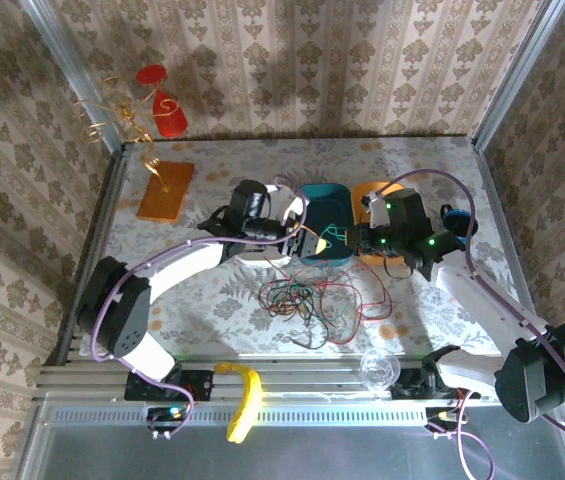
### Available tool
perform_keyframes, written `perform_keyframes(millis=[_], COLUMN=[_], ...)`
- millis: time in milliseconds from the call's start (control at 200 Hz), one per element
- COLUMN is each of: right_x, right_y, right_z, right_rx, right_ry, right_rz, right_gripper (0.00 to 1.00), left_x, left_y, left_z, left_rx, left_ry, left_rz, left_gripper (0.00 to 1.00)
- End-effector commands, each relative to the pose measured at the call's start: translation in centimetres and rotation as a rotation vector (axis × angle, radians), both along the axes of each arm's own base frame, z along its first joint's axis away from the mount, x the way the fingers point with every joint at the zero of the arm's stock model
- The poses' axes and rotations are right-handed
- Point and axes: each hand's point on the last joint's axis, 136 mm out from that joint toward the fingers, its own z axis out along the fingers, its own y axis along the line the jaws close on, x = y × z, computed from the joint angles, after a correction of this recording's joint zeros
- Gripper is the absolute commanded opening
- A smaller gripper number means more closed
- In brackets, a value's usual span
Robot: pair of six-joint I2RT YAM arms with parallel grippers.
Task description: Untangle the cables
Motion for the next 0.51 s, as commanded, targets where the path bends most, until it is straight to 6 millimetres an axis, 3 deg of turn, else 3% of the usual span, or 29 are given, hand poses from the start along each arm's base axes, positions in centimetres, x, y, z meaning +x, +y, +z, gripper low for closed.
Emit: perform_keyframes(millis=[0, 60, 85, 145, 210, 355, 500], right_x=[-0.1, -0.1, -0.2, -0.2, -0.1, 0.2, -0.7], right_y=[1.6, 1.8, 1.9, 1.9, 1.7, 0.2, 0.3], right_z=[1.3, 1.5, 1.5, 1.4, 1.2, -0.2, -2.1], right_rx=[0.080, 0.094, 0.098, 0.097, 0.084, -0.024, -0.140], right_ry=[-0.006, -0.006, -0.005, -0.004, -0.002, 0.003, 0.037], right_rz=[0.046, 0.050, 0.054, 0.054, 0.041, -0.016, 0.027], right_gripper=[0.00, 0.00, 0.00, 0.00, 0.00, 0.00, 0.00], left_x=[1.1, 1.5, 1.6, 1.8, 1.7, 1.6, 2.3], left_y=[-0.7, -0.9, -1.0, -1.1, -1.1, -0.5, 0.6], left_z=[0.2, 0.1, 0.2, 0.3, 0.5, 1.0, 3.8], left_rx=[0.004, 0.003, -0.002, -0.008, -0.015, -0.022, -0.150], left_ry=[-0.043, -0.049, -0.054, -0.052, -0.053, -0.044, -0.012], left_rz=[0.008, 0.018, 0.019, 0.020, 0.018, 0.030, 0.056], left_gripper=[0.65, 0.62, 0.56, 0.22, 0.00, 0.00, 0.00])
